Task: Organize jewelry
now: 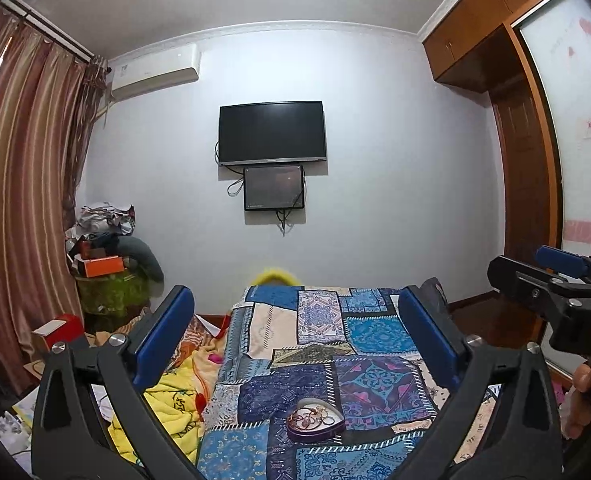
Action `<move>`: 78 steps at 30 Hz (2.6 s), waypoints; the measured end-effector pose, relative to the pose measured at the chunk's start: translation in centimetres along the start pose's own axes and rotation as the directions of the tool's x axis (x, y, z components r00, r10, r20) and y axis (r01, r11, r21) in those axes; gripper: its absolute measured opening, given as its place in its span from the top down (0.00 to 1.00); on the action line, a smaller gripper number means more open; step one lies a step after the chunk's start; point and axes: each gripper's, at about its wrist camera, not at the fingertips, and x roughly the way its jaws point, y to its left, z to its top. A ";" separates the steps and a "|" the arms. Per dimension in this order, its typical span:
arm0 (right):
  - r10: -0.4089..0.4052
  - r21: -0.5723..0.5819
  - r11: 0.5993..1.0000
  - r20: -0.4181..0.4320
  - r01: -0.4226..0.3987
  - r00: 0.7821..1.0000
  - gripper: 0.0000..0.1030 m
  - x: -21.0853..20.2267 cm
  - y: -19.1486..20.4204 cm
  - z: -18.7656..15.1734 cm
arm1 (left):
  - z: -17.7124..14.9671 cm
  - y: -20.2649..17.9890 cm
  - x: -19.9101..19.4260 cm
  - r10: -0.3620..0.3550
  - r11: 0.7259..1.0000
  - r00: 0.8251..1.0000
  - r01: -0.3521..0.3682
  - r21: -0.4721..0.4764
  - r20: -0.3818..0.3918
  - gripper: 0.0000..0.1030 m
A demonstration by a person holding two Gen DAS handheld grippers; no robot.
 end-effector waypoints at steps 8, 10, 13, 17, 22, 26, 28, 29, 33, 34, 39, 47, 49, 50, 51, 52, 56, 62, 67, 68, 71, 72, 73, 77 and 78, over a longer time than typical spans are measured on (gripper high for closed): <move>0.000 -0.004 1.000 -0.010 0.000 1.000 0.00 -0.2 0.1 -0.2 | -0.1 0.0 0.2 0.000 1.000 1.000 0.000 -0.004 -0.006 0.00; 0.000 -0.006 1.000 -0.013 0.000 1.000 0.00 -0.2 0.1 -0.1 | -0.1 0.1 0.3 -0.001 1.000 1.000 0.001 -0.006 -0.008 0.00; 0.001 -0.007 1.000 -0.015 -0.001 1.000 0.00 -0.4 0.2 0.0 | -0.3 0.2 0.3 0.000 1.000 1.000 0.000 -0.010 -0.012 0.00; 0.003 -0.006 1.000 -0.020 -0.003 1.000 0.00 -0.2 0.3 0.0 | -0.4 0.3 0.5 -0.004 1.000 1.000 0.004 -0.020 -0.019 0.00; -0.002 -0.020 1.000 -0.022 0.002 1.000 0.00 -0.3 0.4 0.2 | -0.4 0.6 0.8 -0.005 1.000 1.000 0.004 -0.028 -0.027 0.00; 0.000 -0.020 1.000 -0.021 0.000 1.000 0.00 -0.3 0.5 0.2 | -0.6 0.7 1.0 -0.005 0.999 0.999 0.004 -0.036 -0.033 0.00; -0.001 -0.021 1.000 -0.026 0.001 1.000 0.00 -0.2 0.5 0.2 | -0.6 0.7 1.0 -0.005 0.999 0.999 0.004 -0.039 -0.034 0.00; -0.001 -0.020 1.000 -0.028 0.000 1.000 0.00 -0.1 0.5 0.2 | -0.6 0.7 1.0 -0.006 0.999 0.999 0.005 -0.040 -0.035 0.00; 0.000 -0.019 1.000 -0.032 -0.001 0.999 0.00 0.0 0.5 0.2 | -0.6 0.7 1.1 -0.006 0.999 0.999 0.005 -0.042 -0.037 0.00; 0.000 -0.019 1.000 -0.035 -0.001 0.999 0.00 0.0 0.5 0.2 | -0.6 0.7 1.2 -0.006 0.999 0.999 0.005 -0.043 -0.038 0.00; 0.000 -0.014 1.000 -0.047 -0.001 0.999 0.00 0.2 0.5 0.0 | -0.8 0.8 1.4 -0.007 0.999 0.999 0.005 -0.048 -0.048 0.00; 0.001 -0.009 1.000 -0.049 -0.001 0.999 0.00 0.1 0.3 0.0 | -0.7 0.9 1.7 -0.005 0.999 0.999 0.002 -0.054 -0.050 0.00; -0.001 -0.010 1.000 -0.051 0.000 0.999 0.00 0.1 0.3 0.1 | -0.8 0.9 1.7 -0.005 0.998 0.999 0.002 -0.055 -0.051 0.00; 0.000 -0.011 1.000 -0.051 0.000 0.999 0.00 0.1 0.4 0.0 | -0.8 0.9 1.7 -0.005 0.998 0.999 0.002 -0.055 -0.052 0.00; 0.000 -0.011 1.000 -0.051 -0.001 0.999 0.00 0.0 0.3 0.1 | -0.8 0.9 1.7 -0.005 0.998 0.999 0.002 -0.055 -0.053 0.00; 0.001 -0.013 1.000 -0.051 -0.001 0.999 0.00 0.0 0.4 0.1 | -0.8 0.9 1.8 -0.005 0.998 0.998 0.002 -0.055 -0.055 0.00; -0.001 -0.015 1.000 -0.051 0.001 0.999 0.00 0.1 0.4 0.1 | -0.8 1.0 1.9 -0.011 0.998 0.998 0.007 -0.060 -0.060 0.00; -0.002 -0.015 1.000 -0.051 0.001 0.999 0.00 0.1 0.4 0.1 | -0.8 1.1 2.2 -0.030 0.997 0.997 0.026 -0.068 -0.066 0.00; -0.005 -0.016 1.000 -0.050 0.004 0.999 0.00 0.0 0.4 0.2 | -1.0 1.3 2.4 -0.042 0.996 0.996 0.036 -0.078 -0.075 0.00; -0.005 -0.017 1.000 -0.049 0.004 0.999 0.00 0.0 0.4 0.1 | -1.0 1.3 2.4 -0.045 0.996 0.996 0.039 -0.080 -0.076 0.00; -0.006 -0.017 1.000 -0.048 0.005 0.999 0.00 0.0 0.4 0.1 | -1.0 1.4 2.4 -0.050 0.995 0.996 0.044 -0.089 -0.075 0.00; -0.006 -0.017 1.000 -0.048 0.005 0.999 0.00 0.0 0.4 0.1 | -1.0 1.4 2.4 -0.051 0.995 0.996 0.044 -0.090 -0.075 0.00; -0.006 -0.017 1.000 -0.047 0.006 0.999 0.00 0.0 0.4 0.1 | -1.0 1.4 2.4 -0.051 0.995 0.996 0.044 -0.091 -0.075 0.00; -0.007 -0.017 1.000 -0.051 0.006 0.999 0.00 0.1 0.4 0.1 | -1.1 1.5 2.6 -0.059 0.994 0.995 0.051 -0.100 -0.078 0.00; -0.007 -0.017 1.000 -0.052 0.006 0.999 0.00 0.2 0.3 0.1 | -1.2 1.4 2.6 -0.064 0.993 0.995 0.056 -0.102 -0.079 0.00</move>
